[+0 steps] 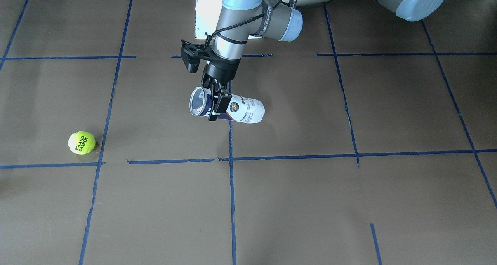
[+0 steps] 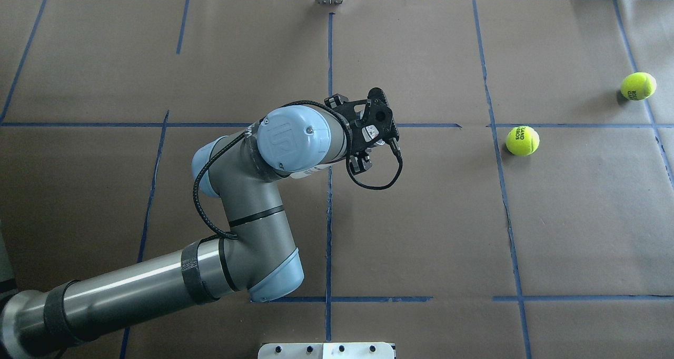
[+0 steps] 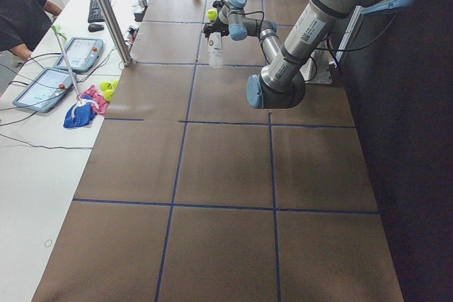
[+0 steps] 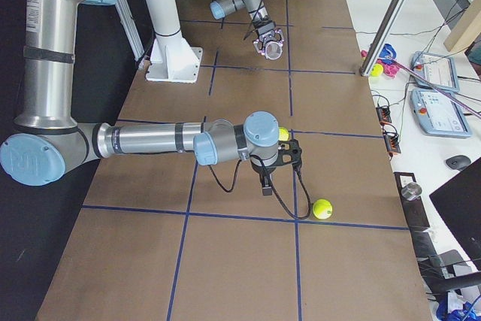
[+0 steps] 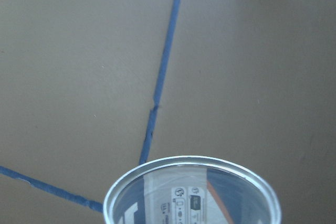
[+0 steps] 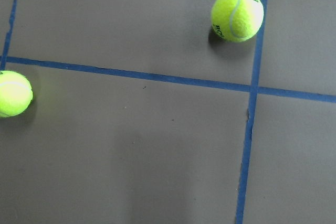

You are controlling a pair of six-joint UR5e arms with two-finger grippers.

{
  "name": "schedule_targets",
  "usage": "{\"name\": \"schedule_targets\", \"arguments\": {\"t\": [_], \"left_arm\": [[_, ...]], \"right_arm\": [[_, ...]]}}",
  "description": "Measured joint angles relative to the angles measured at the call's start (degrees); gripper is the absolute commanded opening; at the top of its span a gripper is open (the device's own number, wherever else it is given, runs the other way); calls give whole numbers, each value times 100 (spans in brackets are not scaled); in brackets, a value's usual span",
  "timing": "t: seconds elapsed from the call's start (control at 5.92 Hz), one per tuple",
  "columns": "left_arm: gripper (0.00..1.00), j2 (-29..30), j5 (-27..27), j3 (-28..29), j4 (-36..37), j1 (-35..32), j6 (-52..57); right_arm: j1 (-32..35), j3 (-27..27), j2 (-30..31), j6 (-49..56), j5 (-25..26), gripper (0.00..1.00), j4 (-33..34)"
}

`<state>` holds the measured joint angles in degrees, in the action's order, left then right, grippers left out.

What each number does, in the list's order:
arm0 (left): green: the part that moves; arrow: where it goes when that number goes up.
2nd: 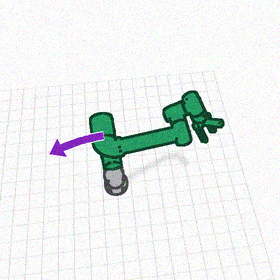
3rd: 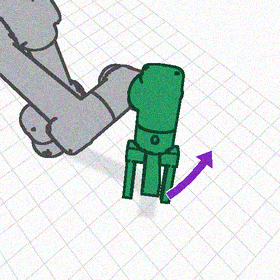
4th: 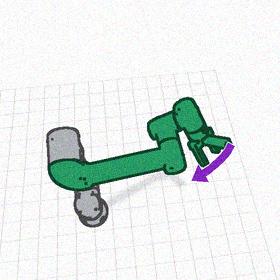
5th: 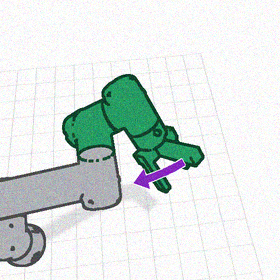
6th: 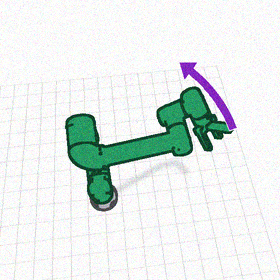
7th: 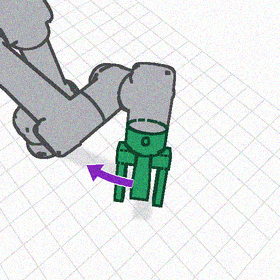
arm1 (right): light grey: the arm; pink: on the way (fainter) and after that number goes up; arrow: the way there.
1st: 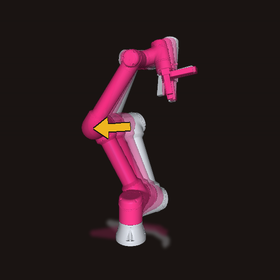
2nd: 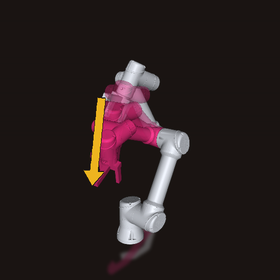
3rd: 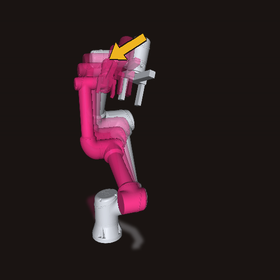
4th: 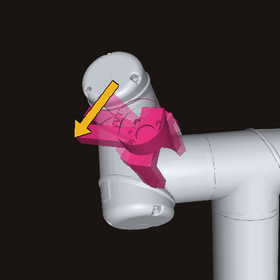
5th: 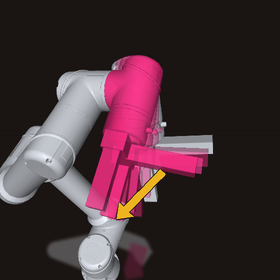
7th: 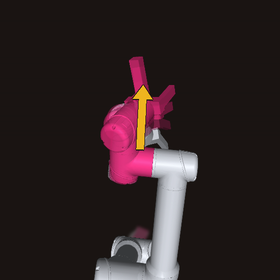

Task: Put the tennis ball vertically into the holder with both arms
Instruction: 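Rotate the held holder upright with the left gripper, opening facing up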

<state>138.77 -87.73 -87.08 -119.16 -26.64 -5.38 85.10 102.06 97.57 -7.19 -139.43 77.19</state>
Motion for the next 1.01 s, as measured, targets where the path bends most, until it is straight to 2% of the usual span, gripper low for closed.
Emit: {"name": "schedule_targets", "arguments": {"t": [0.17, 0.34, 0.68, 1.01], "left_arm": [[78, -131, 98, -37, -904, -15, -572], [78, -441, 367, -37, -2120, -2, -1103], [78, -887, 843, 28, -3944, 83, -1503], [77, -1137, 1950, 603, -5676, 591, -1532]], "right_arm": [[-102, -4, -1, -13, -13, 100, -366], [-189, -4, -4, -17, -14, 100, -627], [-259, 14, -13, -17, -5, 100, -860], [-262, 4, -18, -11, 30, 100, -1168]]}}
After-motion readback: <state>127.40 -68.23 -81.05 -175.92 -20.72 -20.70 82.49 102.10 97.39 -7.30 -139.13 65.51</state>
